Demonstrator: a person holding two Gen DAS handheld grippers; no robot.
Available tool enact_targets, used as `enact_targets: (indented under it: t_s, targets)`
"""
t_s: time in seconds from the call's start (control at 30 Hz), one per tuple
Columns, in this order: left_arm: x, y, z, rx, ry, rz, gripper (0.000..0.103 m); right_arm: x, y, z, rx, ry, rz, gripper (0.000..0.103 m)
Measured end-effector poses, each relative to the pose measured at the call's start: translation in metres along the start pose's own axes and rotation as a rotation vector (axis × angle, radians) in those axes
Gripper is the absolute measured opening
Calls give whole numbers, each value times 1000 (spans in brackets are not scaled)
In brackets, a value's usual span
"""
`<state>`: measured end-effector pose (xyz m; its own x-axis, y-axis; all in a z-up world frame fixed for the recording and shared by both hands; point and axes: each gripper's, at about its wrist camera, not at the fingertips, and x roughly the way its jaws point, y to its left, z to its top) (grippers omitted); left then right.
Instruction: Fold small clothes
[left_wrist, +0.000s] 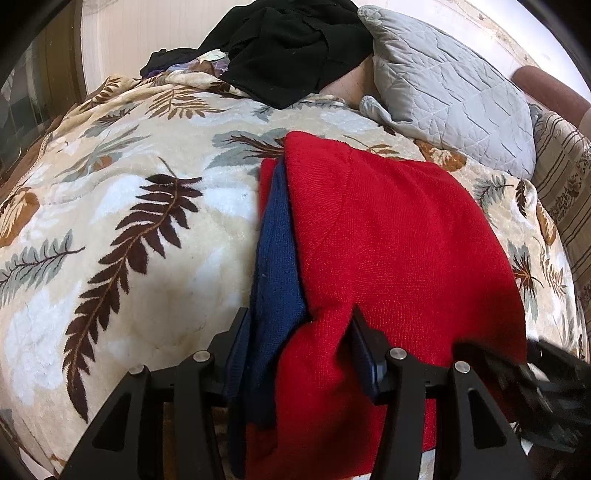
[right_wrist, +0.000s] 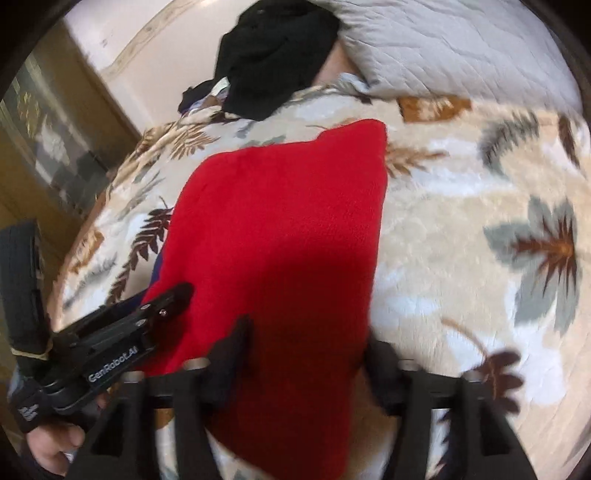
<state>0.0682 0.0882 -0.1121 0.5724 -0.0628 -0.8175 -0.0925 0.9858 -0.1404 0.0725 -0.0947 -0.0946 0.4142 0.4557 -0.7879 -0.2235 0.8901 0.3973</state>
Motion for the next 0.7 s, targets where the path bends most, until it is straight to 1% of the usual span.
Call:
enact_targets:
  t_s: [0.07,0.1,0.13,0.17,0.2,0.23,0.27,0.33,0.43,0.5,0.63,0.7]
  targets:
    - [-1,1,0,1,-1,-2,54,-7,3,-8,-2,-19,27,79]
    - [-2,2,-1,2,-3,-1,55,-5,5,-10,-25,-13,14,78]
    - [-2,1,-1,2,-4,1,55,3,11,-16,-77,29,-35,63]
    - [-2,1,-1,3,-3,3,55,11,18,-19,-121,51,-77,56]
    - [-2,0,-1,5,-3,4,55,11,24,-25,-171,17,-114,56]
    - [-2,1,-1,5,-3,3,55,8,27,-26,-180,2,-125,56]
    - [-3,1,0,3,-3,0,55,6,27,-26,-167,-7,-120,58]
    - [-2,2,0,-2,1,-4,55,3,20,-27,-111,-5,-88,67]
    - [-3,2,-1,6,-5,1,56,-7,8,-31,-54,-5,-39,73]
    - [-3,2,-1,6,-7,-3,56,-20,3,-35,-37,-27,-23,74]
    - [-1,7,0,-6,-5,-30,58,-43,-9,-41,11,-61,-22,74]
    - [0,9,-1,-6,-5,-40,59,-53,-17,-45,42,-78,-28,76]
